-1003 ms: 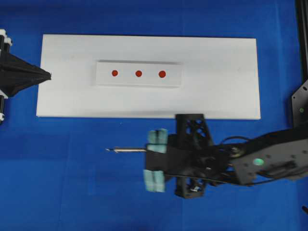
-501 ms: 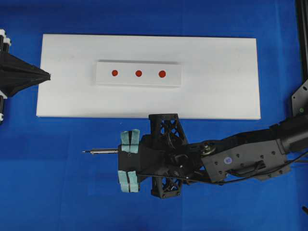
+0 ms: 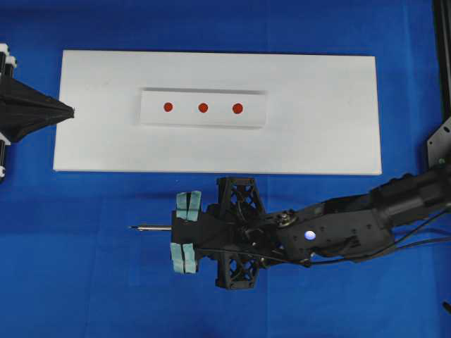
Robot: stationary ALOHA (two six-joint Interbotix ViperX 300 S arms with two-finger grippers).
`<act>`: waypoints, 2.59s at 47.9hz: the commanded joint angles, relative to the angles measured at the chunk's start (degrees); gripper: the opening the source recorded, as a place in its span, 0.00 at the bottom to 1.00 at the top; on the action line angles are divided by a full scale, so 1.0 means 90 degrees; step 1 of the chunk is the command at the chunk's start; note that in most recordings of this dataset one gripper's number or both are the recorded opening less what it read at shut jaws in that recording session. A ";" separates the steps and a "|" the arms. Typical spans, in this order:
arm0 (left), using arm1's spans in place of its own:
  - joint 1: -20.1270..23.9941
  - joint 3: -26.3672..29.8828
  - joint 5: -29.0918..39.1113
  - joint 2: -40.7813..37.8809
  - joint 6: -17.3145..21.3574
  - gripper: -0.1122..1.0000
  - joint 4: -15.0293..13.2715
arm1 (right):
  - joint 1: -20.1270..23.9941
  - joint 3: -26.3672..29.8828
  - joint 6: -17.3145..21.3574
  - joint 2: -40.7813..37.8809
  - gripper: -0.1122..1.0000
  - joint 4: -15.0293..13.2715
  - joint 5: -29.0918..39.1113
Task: Touch the tip of the soldering iron to the mark.
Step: 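Lower the iron onto the blue table surface, then open the right gripper and lift it away from the iron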
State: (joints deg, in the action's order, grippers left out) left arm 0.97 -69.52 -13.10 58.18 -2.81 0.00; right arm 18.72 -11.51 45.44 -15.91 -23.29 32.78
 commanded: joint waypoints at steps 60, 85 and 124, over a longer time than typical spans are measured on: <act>-0.0010 0.0078 0.0049 -0.0020 -0.0049 0.10 0.0010 | -0.0098 -0.0635 0.0576 -0.0508 0.16 0.0000 -0.1963; -0.0010 0.0078 0.0049 -0.0010 -0.0059 0.10 0.0010 | -0.0078 -0.0566 0.0518 -0.0186 0.91 -0.0039 -0.1436; -0.0010 0.0078 0.0117 0.0088 -0.0049 0.10 0.0010 | -0.0449 -0.0615 0.0186 0.1699 0.86 -0.0713 0.0391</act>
State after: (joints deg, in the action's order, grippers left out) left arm 0.97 -69.52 -11.78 59.15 -3.25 0.00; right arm 16.61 -17.49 47.55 -2.81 -29.00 36.39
